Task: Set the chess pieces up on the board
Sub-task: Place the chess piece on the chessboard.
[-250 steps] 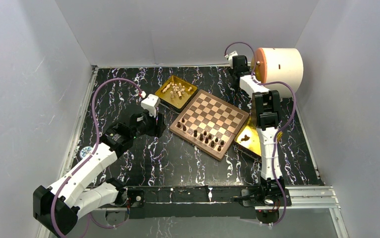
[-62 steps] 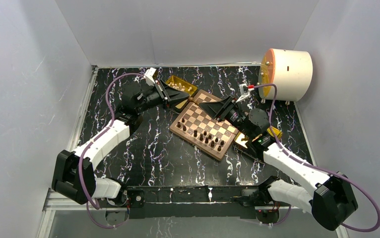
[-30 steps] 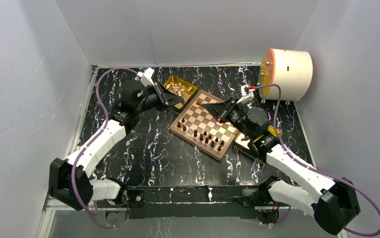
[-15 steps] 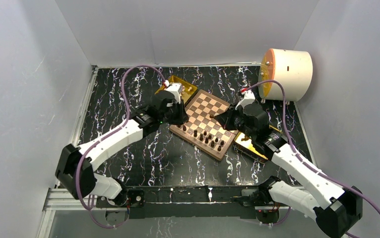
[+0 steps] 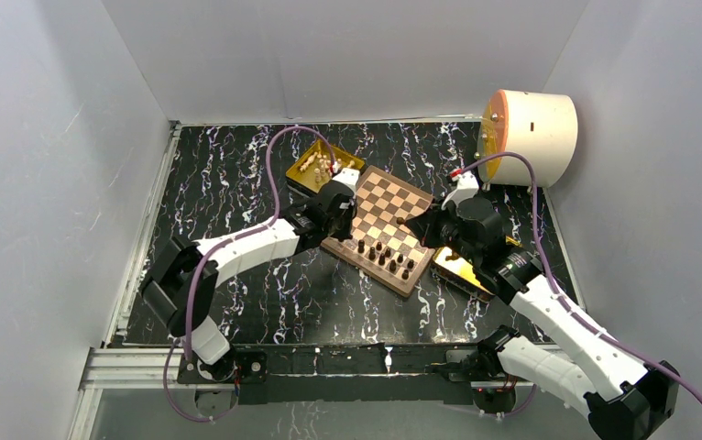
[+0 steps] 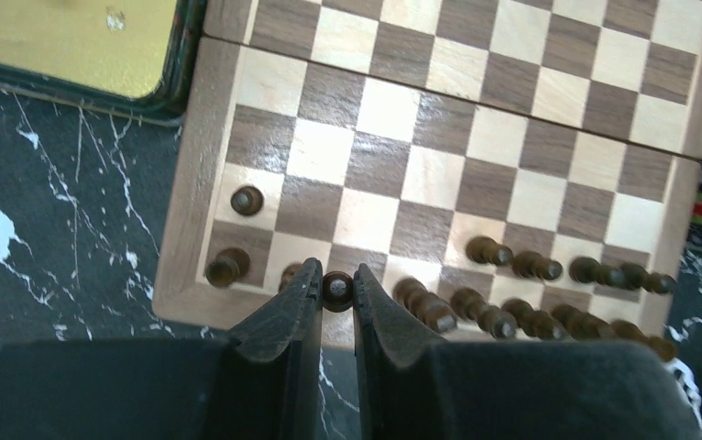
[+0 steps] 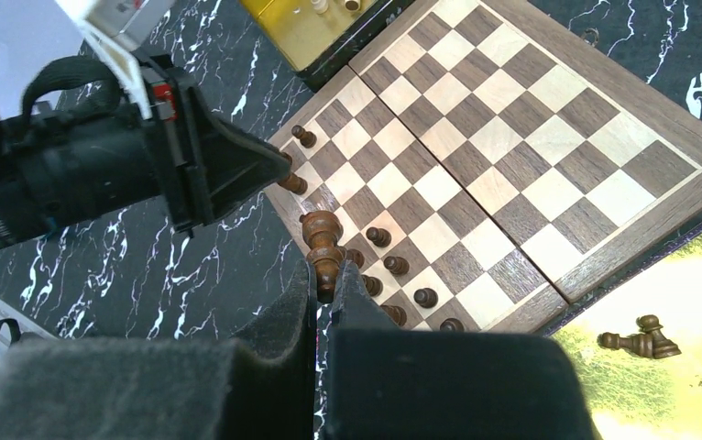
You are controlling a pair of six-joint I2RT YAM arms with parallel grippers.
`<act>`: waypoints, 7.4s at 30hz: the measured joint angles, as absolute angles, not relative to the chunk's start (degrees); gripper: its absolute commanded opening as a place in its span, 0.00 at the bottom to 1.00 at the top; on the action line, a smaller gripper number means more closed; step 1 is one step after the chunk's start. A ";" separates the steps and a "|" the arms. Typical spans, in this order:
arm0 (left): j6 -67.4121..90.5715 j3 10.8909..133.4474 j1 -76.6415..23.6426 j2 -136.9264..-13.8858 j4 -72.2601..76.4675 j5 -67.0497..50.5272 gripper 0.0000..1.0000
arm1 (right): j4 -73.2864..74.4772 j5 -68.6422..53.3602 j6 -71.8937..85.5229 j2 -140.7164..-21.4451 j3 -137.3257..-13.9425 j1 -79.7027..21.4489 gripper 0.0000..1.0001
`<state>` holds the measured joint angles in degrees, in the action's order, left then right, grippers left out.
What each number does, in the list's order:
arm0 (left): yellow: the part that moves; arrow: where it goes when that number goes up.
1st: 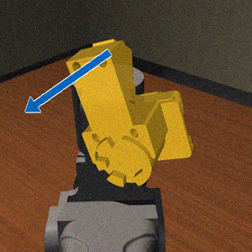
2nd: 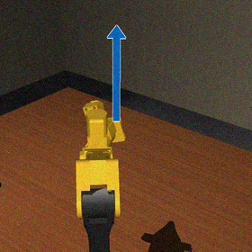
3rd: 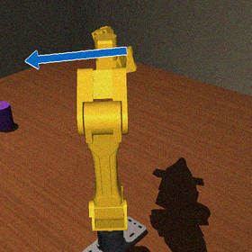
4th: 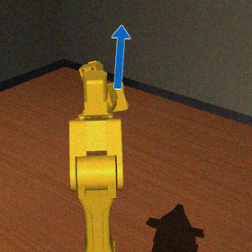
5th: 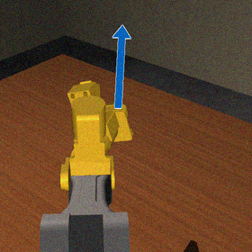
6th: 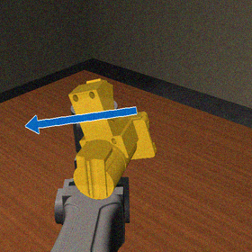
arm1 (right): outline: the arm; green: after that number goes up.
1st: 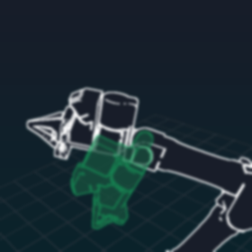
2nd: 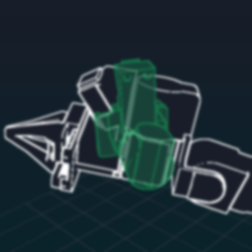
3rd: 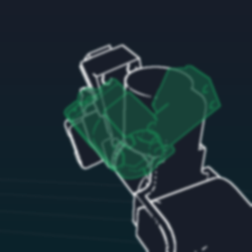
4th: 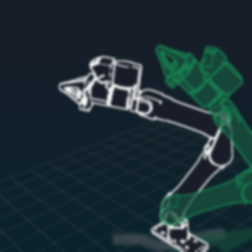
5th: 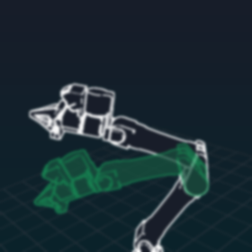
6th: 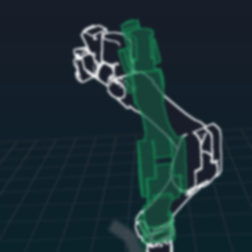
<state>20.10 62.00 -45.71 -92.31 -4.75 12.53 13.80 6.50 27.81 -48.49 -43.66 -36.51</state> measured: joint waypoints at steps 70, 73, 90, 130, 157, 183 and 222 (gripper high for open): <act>14.09 66.11 -45.56 -104.36 2.46 17.61 0.08 | 11.90 6.94 25.50 -47.83 -43.27 -36.51 0.00; 14.11 66.11 -45.56 -104.38 2.44 17.58 0.09 | 11.90 6.94 25.50 -47.83 -43.27 -36.51 0.00; 14.15 66.08 -45.56 -104.60 -0.47 17.58 0.13 | 11.77 6.94 25.50 -47.75 -43.03 -36.51 0.00; 13.45 66.11 -45.56 -104.73 1.04 17.34 0.17 | 11.40 6.90 25.52 -47.51 -42.19 -36.51 0.00; 13.50 66.13 -45.56 -104.64 0.45 17.28 0.09 | 10.13 6.02 25.56 -47.51 -41.45 -36.51 0.00; 14.00 74.11 -45.12 -103.20 -7.16 16.93 0.38 | 10.66 5.19 25.23 -51.33 -41.95 -36.51 0.00; 12.36 47.37 -22.48 -58.08 -14.68 7.11 0.90 | 47.81 7.75 22.04 -105.67 -98.24 -46.28 0.01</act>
